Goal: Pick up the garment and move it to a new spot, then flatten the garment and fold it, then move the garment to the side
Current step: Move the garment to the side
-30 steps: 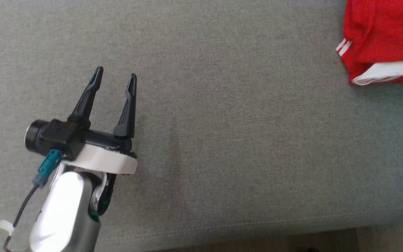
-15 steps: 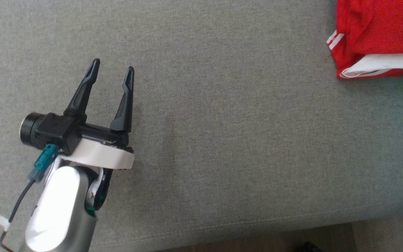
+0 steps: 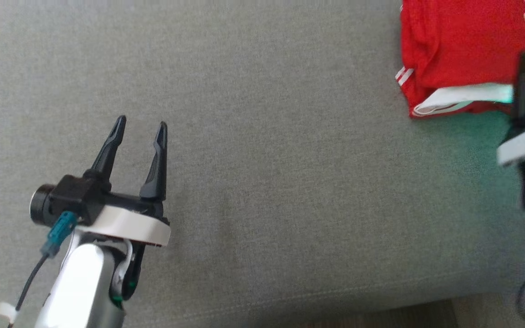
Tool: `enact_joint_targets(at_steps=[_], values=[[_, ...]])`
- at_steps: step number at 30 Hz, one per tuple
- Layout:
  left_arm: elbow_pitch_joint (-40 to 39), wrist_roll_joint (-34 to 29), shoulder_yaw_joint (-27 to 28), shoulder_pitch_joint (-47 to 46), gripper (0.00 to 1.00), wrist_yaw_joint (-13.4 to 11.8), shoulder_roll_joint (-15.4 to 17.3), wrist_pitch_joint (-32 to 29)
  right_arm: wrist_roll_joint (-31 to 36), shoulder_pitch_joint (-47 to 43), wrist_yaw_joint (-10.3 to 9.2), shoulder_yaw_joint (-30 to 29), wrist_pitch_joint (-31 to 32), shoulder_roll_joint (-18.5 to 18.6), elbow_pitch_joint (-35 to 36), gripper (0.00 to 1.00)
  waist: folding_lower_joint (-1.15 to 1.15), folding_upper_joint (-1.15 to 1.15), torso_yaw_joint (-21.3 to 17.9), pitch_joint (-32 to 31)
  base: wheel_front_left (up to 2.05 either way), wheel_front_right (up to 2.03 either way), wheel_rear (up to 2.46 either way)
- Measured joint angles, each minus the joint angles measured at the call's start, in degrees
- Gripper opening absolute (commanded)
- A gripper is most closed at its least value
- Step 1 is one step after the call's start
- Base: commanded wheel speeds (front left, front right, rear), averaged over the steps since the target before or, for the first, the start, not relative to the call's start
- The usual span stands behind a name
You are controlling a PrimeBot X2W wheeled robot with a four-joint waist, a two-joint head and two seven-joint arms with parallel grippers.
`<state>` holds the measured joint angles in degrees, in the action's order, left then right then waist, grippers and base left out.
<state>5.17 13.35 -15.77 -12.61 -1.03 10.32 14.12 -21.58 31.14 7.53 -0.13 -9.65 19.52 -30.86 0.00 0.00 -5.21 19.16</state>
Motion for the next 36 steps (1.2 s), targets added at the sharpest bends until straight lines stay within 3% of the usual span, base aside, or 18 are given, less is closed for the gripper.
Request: enact_joint_targets(at_steps=[7,13,20,36], values=[[0.2,1.3,0.8,2.3,1.0,-0.7,0.0,0.0,4.8,-10.7,0.0,-2.5,-1.2,-8.6,9.3,1.0,0.0,0.0,0.9,-4.3,0.0,0.0,0.0],[0.2,2.5,1.7,5.7,1.0,-1.5,0.0,0.0,8.3,-20.5,0.0,-4.2,0.2,-13.7,16.9,1.0,0.0,0.0,2.7,-7.5,0.0,0.0,0.0],[0.2,3.6,2.2,10.5,1.0,-2.1,0.2,0.1,8.7,-29.5,0.0,-1.9,3.6,-15.3,24.2,1.0,0.0,0.0,5.0,-11.7,0.0,0.0,0.0],[0.1,4.0,1.6,15.2,1.0,-2.8,0.5,-0.2,10.4,-35.9,0.0,1.4,7.2,-15.9,30.3,1.0,0.0,0.0,7.3,-17.3,0.0,0.0,0.0]])
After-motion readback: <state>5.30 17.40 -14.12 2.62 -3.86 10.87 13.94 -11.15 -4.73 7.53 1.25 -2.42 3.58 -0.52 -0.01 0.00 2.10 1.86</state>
